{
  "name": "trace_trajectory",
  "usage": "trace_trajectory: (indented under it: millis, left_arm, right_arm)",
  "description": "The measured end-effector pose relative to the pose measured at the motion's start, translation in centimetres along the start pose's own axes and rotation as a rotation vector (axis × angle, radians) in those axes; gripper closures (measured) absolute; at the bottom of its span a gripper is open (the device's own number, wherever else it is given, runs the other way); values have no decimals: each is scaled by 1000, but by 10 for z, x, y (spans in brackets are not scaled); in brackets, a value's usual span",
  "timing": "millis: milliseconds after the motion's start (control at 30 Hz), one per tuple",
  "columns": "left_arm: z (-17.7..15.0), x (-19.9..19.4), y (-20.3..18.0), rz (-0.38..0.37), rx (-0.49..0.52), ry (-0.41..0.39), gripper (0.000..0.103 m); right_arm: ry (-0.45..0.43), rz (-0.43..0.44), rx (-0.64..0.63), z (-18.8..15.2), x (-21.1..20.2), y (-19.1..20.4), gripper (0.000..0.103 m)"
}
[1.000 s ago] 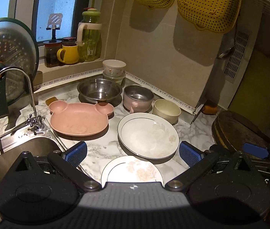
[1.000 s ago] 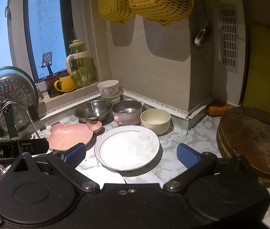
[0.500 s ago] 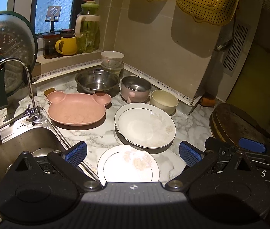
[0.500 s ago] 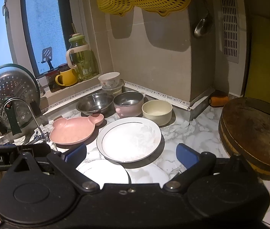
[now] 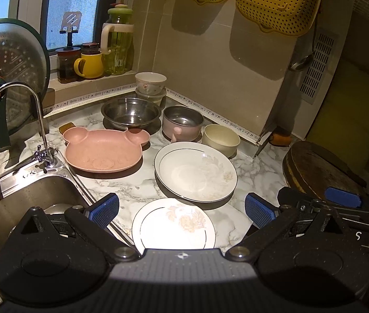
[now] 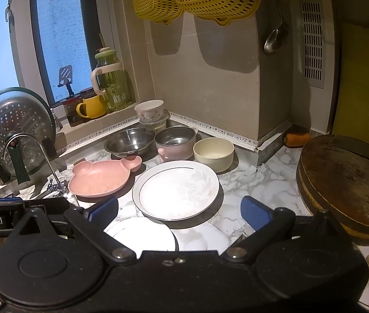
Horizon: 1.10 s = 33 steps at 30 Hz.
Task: Organize plates and bowls
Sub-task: 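Close the left gripper on the small floral plate rim while the right gripper also grips it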
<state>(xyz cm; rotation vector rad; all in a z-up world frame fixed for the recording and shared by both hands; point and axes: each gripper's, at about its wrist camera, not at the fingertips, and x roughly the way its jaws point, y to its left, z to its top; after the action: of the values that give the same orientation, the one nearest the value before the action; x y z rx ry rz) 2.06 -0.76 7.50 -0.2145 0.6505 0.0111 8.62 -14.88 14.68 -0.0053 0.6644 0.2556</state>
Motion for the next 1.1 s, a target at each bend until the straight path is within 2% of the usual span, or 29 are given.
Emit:
trace_trajectory:
  millis: [267,367,567,867,1100]
  left_arm:
    - [-7,6,4,-11,5,-13,0]
    - [-15,20,8,16,20,-17,0]
    - [-26,52,19,54,1,30,0]
    - [-39,98,29,69,-24,105,0]
    - [-49,124,38,94,-59,147,0]
  right_arm:
    - [-1,3,0,0,0,2,2]
    - [-8,0,-1,-1,2,2,2]
    - [10,10,-45,-7,28,-10,2]
    - [108,42,-46,-12,85,-37,2]
    - [215,126,-122,-29,124,-32,7]
